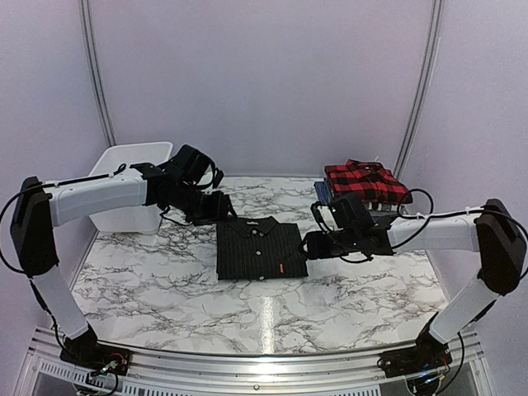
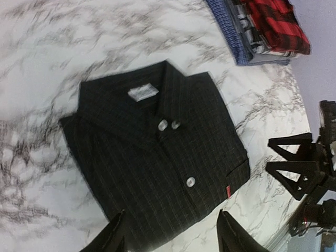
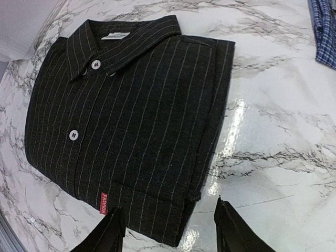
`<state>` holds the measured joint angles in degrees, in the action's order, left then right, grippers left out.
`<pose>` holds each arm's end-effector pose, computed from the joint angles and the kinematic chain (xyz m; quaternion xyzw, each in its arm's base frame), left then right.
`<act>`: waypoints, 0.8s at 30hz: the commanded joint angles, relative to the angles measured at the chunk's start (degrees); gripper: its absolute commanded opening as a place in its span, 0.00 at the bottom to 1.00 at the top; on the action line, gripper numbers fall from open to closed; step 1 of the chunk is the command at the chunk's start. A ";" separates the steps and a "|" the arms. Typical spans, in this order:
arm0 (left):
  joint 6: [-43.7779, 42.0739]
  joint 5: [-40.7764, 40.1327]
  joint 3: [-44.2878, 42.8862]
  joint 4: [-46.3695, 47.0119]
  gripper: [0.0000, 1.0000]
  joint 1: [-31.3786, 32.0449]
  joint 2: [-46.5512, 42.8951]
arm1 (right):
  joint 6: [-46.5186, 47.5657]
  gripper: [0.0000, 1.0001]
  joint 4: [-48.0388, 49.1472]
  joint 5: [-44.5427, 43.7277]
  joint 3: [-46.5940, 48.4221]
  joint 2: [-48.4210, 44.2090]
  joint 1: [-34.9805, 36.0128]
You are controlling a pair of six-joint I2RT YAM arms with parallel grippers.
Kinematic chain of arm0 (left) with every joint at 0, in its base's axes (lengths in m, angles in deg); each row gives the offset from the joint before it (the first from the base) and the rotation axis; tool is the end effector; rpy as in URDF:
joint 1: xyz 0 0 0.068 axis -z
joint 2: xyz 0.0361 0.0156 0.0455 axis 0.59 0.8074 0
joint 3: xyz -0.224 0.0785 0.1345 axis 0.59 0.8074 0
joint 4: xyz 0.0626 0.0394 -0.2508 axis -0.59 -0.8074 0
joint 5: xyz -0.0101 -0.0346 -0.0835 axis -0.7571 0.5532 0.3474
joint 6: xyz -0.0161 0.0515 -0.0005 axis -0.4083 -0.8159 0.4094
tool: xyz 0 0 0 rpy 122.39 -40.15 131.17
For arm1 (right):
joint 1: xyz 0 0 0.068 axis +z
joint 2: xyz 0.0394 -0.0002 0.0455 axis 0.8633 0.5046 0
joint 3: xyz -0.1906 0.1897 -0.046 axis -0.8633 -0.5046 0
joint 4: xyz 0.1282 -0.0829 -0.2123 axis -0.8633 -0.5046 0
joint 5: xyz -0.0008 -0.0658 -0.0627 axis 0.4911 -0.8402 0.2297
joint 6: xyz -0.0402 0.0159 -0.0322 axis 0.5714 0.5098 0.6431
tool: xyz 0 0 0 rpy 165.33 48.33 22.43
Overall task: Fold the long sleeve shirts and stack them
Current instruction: Move the square-folded shirt to the center of the board.
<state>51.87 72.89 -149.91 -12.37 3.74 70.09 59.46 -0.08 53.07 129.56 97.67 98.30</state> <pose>0.3040 -0.2613 0.2811 0.1150 0.9072 -0.2840 0.2883 0.2440 0.1984 0.1917 -0.1178 0.9155 0.2343 0.3052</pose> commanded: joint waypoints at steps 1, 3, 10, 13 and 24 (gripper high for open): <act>-0.45 1.39 14.32 6.22 0.50 -1.72 -6.11 | 1.81 0.53 -1.47 -1.22 4.41 3.33 2.62; -0.61 2.34 19.50 8.04 0.46 -1.93 -8.13 | 1.89 0.52 -2.17 -1.48 4.45 4.12 2.98; -0.51 4.85 31.74 16.57 0.37 -1.93 -11.14 | 2.13 0.52 -3.04 -2.08 0.76 2.75 3.52; -0.08 5.63 33.93 18.81 0.33 -1.93 -10.13 | 2.05 0.52 -3.22 -2.13 -0.69 1.84 4.13; 2.02 5.46 32.60 23.59 0.31 -0.10 -4.50 | 1.69 0.52 -1.91 -2.03 -2.82 1.95 4.81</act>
<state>53.35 77.76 -115.82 8.68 2.63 63.14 60.93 -2.87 51.87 127.37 100.62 102.56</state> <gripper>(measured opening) 0.309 0.522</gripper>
